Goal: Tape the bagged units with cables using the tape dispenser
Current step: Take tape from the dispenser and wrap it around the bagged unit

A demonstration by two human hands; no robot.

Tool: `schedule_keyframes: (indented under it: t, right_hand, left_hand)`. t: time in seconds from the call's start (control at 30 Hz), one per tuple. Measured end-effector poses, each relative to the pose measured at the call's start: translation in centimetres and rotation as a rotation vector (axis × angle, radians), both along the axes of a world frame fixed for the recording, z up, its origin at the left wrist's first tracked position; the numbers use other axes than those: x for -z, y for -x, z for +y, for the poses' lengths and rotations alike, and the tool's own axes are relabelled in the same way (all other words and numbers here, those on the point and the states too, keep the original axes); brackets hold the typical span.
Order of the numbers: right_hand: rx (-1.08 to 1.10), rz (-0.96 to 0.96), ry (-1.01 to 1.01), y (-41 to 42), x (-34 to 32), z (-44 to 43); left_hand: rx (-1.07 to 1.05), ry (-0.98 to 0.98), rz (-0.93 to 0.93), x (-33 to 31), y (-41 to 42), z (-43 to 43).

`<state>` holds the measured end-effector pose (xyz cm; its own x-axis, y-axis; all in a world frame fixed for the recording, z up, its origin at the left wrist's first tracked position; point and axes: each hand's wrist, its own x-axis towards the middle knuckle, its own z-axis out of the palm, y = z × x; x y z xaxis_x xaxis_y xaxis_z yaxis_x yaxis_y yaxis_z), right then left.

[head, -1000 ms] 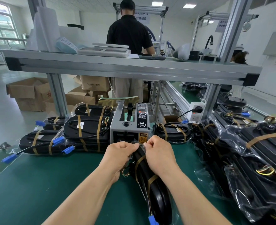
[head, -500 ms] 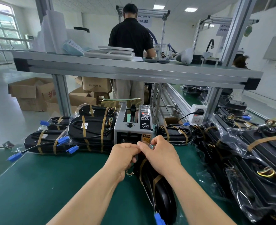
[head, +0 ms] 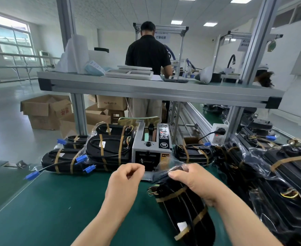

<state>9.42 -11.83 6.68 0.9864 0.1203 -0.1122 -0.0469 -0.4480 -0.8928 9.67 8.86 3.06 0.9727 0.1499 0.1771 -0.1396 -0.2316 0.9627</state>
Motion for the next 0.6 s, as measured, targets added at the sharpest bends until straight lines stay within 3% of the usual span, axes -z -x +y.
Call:
schedule_keyframes:
  t: [0.07, 0.13, 0.27, 0.43, 0.6]
  right_hand:
    - [-0.045, -0.054, -0.233, 1.1, -0.2, -0.7]
    - [-0.034, -0.122, -0.341, 2.0, 0.1, -0.9]
    - [-0.046, -0.259, -0.298, 3.3, 0.8, -1.0]
    - [-0.017, -0.315, -0.309, 4.3, 1.4, -1.3]
    - [0.099, -0.340, -0.357, 4.9, 1.9, -1.3]
  left_hand:
    - [0.017, -0.051, -0.120, -1.0, 0.3, 0.3]
    - [0.122, -0.148, -0.188, -2.0, 0.6, 0.3]
    - [0.415, -0.277, -0.177, -3.3, 1.0, -0.8]
    - [0.572, -0.307, -0.307, -5.1, 0.9, -1.6]
    - [0.608, -0.402, -0.270, -5.4, 0.8, -1.6]
